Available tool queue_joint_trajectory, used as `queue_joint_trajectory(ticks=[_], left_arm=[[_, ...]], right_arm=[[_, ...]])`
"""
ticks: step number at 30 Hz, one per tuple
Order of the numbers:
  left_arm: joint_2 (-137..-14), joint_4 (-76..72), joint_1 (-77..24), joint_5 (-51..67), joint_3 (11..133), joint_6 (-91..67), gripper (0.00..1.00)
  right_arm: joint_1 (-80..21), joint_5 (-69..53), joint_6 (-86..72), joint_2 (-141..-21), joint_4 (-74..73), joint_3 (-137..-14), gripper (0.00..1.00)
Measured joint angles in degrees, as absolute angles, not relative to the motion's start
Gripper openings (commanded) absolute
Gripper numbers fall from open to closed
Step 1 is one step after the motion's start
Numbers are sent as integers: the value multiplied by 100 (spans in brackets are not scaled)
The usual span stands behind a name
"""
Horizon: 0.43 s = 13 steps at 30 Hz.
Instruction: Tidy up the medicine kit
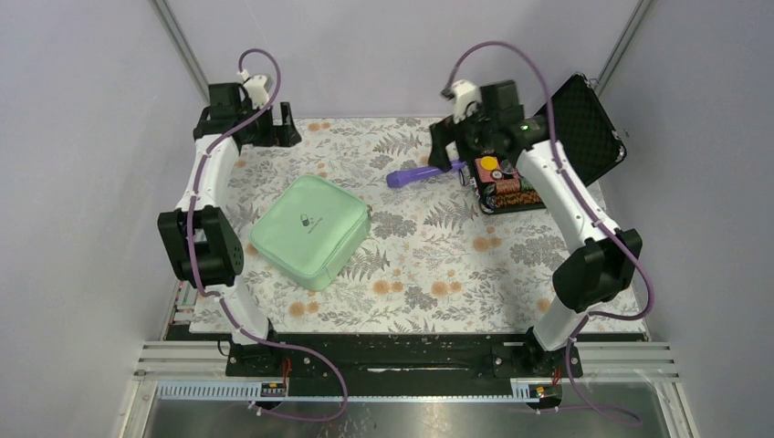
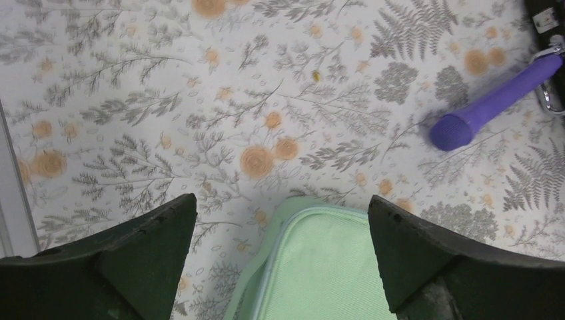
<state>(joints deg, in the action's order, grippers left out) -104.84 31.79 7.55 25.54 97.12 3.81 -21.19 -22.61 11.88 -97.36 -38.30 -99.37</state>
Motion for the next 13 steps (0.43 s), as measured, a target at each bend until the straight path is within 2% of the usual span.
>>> queue_joint_trajectory(ticks=[3, 7, 10, 13], left_arm=[[-10486, 3516, 425, 2390, 10377, 403, 99], [-10444, 3760, 141, 2344, 11063, 425, 99], [-10119, 3717, 113, 2180, 10916, 266, 99], [-9520, 3374, 119, 1791, 10162, -154, 99]], right_arm=[[-1728, -1756, 646, -9749, -3776, -10276, 100], [-1531, -447, -38, -9717, -3463, -10580, 99], [-1562, 480, -311, -9537, -3194, -10390, 99], [-1564, 913, -364, -9253, -3157, -10055, 100]])
